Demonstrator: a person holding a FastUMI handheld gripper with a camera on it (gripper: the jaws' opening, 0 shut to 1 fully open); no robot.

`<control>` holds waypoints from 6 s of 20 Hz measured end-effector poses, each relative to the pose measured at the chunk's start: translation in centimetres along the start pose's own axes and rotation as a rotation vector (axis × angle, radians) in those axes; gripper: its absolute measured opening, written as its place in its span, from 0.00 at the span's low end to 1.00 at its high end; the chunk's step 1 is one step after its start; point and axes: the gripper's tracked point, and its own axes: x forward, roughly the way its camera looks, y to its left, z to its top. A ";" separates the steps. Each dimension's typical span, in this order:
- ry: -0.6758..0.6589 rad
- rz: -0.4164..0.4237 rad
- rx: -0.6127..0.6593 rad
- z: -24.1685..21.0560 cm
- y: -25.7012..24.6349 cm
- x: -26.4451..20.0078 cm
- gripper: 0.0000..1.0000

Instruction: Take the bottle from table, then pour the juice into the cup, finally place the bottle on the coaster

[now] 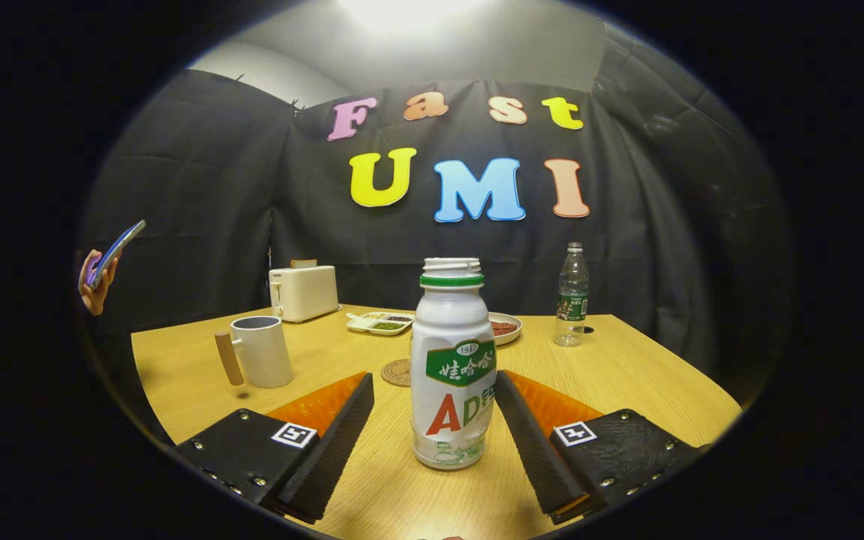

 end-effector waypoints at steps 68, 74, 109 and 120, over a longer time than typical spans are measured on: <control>0.000 -0.143 -0.705 8.6 6.5 11.1 0.75; -0.022 -0.157 -0.837 9.5 7.7 11.7 0.75; -0.025 -0.175 -1.413 8.9 12.7 14.1 0.75; -0.043 -0.207 -1.572 9.3 13.1 14.3 0.75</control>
